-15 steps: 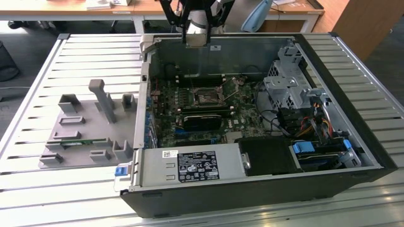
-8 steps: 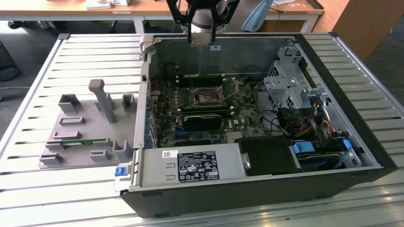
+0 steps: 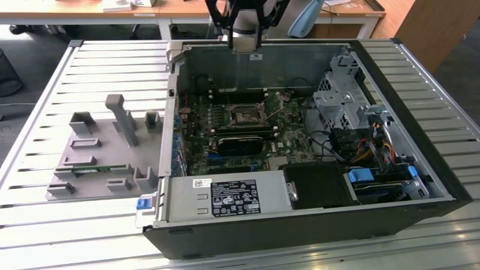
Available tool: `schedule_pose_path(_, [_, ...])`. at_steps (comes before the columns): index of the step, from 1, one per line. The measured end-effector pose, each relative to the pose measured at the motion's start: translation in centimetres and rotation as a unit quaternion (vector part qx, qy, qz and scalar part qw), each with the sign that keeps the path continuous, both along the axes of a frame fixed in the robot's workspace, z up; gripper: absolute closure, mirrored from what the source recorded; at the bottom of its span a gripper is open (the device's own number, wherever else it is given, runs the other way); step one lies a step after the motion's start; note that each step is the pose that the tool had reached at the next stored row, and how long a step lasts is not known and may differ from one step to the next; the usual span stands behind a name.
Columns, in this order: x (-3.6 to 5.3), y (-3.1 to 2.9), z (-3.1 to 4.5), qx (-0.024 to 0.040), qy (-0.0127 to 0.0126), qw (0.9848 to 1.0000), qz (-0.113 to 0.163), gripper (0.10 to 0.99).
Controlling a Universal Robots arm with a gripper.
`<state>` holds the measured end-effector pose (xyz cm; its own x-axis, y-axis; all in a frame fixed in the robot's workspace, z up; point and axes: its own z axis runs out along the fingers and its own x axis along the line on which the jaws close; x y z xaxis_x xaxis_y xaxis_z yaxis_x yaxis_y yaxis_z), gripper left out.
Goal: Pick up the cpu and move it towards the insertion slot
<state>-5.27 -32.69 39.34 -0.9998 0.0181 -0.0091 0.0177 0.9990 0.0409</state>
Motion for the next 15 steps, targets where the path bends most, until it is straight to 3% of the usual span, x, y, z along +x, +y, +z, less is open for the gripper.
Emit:
schedule_pose_path(11, [1.68, 0.79, -0.06, 0.0006, -0.0006, 1.0, -0.001, 0.549])
schedule_pose_path(15, [1.8, 0.81, -0.06, 0.0006, -0.0006, 1.0, -0.001, 0.549])
